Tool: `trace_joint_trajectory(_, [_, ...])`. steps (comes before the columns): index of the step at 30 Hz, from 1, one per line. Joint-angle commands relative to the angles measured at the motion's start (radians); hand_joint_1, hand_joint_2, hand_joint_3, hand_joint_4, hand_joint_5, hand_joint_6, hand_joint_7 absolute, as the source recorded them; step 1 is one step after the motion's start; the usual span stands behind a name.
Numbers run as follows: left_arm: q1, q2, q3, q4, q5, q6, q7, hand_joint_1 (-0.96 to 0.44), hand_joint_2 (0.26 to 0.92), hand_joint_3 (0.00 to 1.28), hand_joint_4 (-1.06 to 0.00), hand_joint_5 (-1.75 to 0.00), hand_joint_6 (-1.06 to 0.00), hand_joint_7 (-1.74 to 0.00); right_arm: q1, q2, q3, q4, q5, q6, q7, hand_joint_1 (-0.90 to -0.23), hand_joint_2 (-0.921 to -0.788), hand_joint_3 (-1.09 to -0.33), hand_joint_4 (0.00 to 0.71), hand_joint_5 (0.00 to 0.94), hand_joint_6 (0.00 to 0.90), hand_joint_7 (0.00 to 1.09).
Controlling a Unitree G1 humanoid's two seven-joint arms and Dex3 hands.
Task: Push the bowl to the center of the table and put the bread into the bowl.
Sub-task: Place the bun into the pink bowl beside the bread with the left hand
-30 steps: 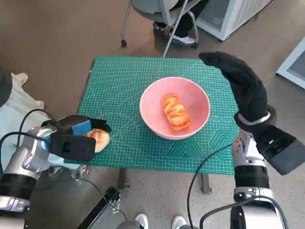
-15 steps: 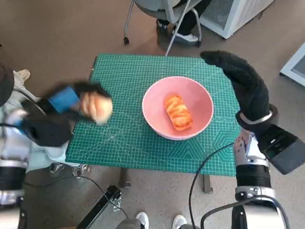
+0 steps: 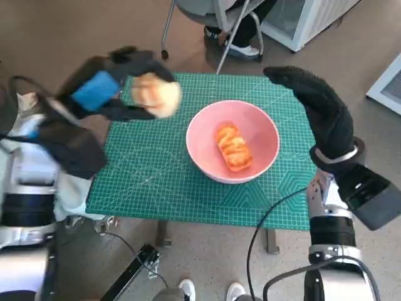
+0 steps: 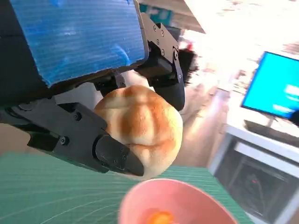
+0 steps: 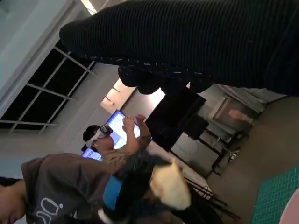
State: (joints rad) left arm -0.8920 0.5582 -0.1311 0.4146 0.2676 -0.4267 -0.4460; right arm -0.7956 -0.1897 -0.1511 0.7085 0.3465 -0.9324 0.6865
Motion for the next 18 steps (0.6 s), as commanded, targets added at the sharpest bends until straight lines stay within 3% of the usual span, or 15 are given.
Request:
trace_joint_trajectory(1, [-0.067, -0.049, -0.053, 0.085, 0.041, -0.03, 0.012, 0.0, 0.92, 0.09, -0.59, -1.21, -0.67, -1.17, 0.018, -0.005, 0.0, 0.007, -0.007, 0.002, 0.002, -0.703, -0.921, -0.744, 0.301, 0.004, -0.001, 0.79])
trace_joint_trajectory(4, [-0.099, -0.078, -0.086, 0.176, 0.044, -0.044, -0.017, 0.0, 0.921, 0.17, -0.51, -1.29, -0.56, -1.29, 0.019, -0.008, -0.002, 0.007, -0.003, 0.003, 0.005, -0.7, -0.921, -0.743, 0.302, 0.004, -0.001, 0.79])
trace_joint_trajectory(5, [-0.107, -0.084, -0.094, 0.2, 0.046, -0.046, -0.027, 0.0, 0.908, 0.19, -0.45, -1.17, -0.49, -1.2, 0.02, -0.009, -0.003, 0.007, -0.002, 0.004, 0.005, -0.7, -0.921, -0.742, 0.302, 0.004, -0.001, 0.79])
trace_joint_trajectory(7, [-0.126, -0.095, -0.122, 0.245, 0.057, -0.018, -0.067, -0.02, 0.896, 0.14, -0.38, -0.59, -0.4, -0.71, 0.021, -0.011, -0.004, 0.004, 0.0, 0.006, 0.005, -0.698, -0.921, -0.741, 0.302, 0.004, -0.001, 0.79])
trace_joint_trajectory(10, [-0.151, -0.106, -0.152, 0.285, 0.068, 0.016, -0.122, -0.06, 0.894, 0.07, -0.28, -0.19, -0.32, -0.34, 0.026, -0.015, -0.006, -0.004, 0.004, 0.009, 0.005, -0.698, -0.921, -0.739, 0.302, 0.004, -0.001, 0.79])
trace_joint_trajectory(15, [-0.159, -0.123, -0.164, 0.296, 0.061, 0.041, -0.156, -0.15, 0.891, 0.03, -0.21, -0.03, -0.3, -0.16, 0.034, -0.023, -0.012, -0.01, 0.009, 0.01, 0.006, -0.693, -0.921, -0.734, 0.294, 0.001, 0.0, 0.79])
trace_joint_trajectory(18, [-0.147, -0.138, -0.159, 0.316, 0.055, 0.0, -0.123, -0.2, 0.902, 0.03, -0.21, -0.01, -0.31, -0.14, 0.036, -0.027, -0.015, -0.01, 0.01, 0.007, 0.006, -0.693, -0.921, -0.731, 0.286, 0.0, -0.001, 0.79])
